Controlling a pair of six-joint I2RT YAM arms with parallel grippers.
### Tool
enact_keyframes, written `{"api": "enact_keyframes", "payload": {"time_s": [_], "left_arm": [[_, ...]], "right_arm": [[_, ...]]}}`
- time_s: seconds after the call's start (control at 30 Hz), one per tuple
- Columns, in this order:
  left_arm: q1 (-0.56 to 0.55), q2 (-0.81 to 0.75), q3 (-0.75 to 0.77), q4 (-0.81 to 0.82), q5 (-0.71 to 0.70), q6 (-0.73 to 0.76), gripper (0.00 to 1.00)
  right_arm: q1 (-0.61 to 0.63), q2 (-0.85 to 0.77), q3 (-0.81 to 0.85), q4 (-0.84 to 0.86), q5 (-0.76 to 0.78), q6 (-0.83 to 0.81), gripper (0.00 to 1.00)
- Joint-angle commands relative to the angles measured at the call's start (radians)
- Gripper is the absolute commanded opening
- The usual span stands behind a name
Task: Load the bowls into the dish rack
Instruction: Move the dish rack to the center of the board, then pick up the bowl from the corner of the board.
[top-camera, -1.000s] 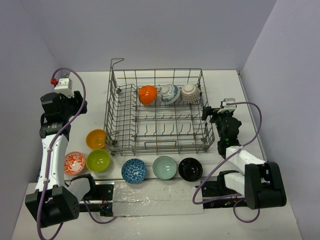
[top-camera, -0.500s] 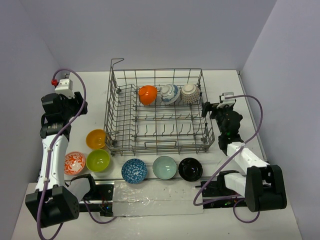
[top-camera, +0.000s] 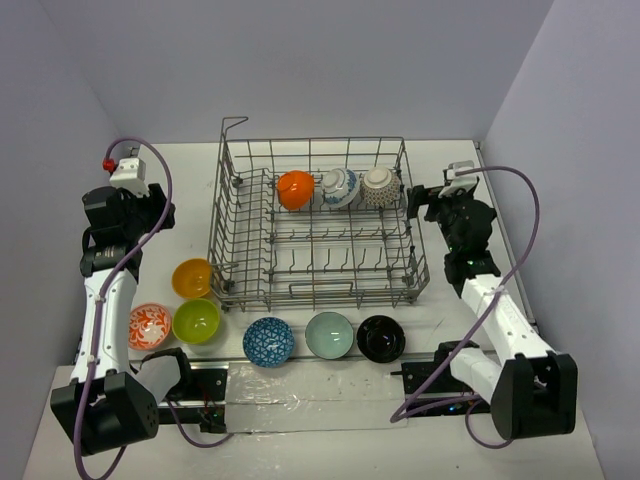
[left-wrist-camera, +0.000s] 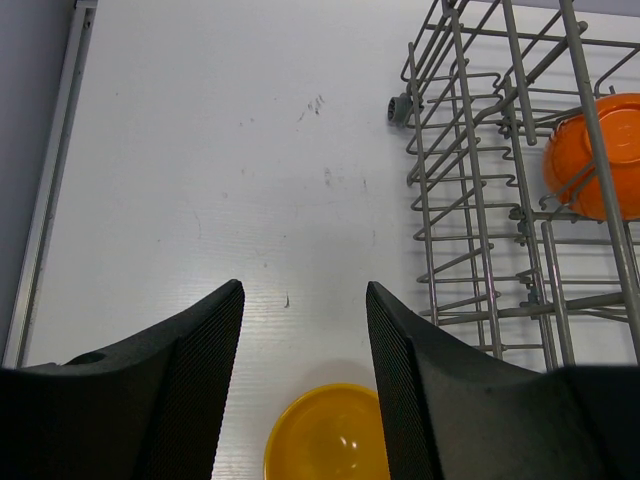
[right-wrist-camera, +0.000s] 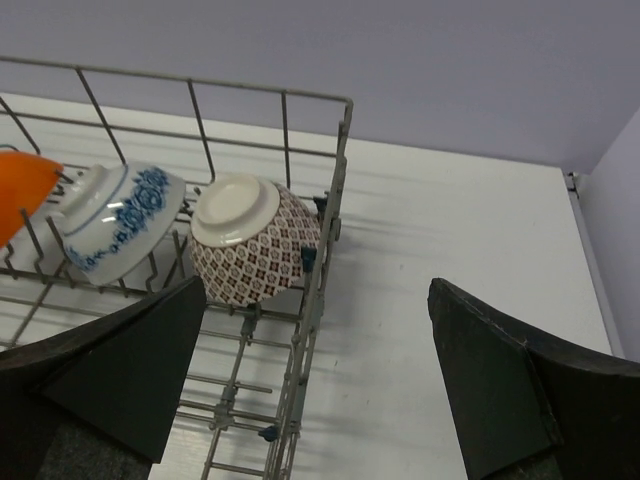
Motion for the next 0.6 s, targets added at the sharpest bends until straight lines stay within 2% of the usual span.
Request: {"api": "enact_keyframes", "payload": {"time_s": [0.0,0.23,0.47,0.57], "left_arm": [[0.007,-0.014,0.017,0.033,0.017,-0.004,0.57],[0.007,-0.045,0.020,0.005,0.014,0.010,0.56],[0.007,-0.033,0.052,-0.090,-0.026,0.066,0.56],[0.007,-0.050,0.051,-0.125,-0.019,0.085,0.57]], "right_arm": [[0.002,-0.080,0.118,-0.185,-0.020,-0.012,1.00],[0.002,-0.168,0.258,-0.477,-0.020,-0.021,1.00],[0.002,-0.249,0.384,-0.755,-0.128,-0.003,1.00],[0.002,-0.281,0.419,-0.850,-0.122,0.004,1.00]]}}
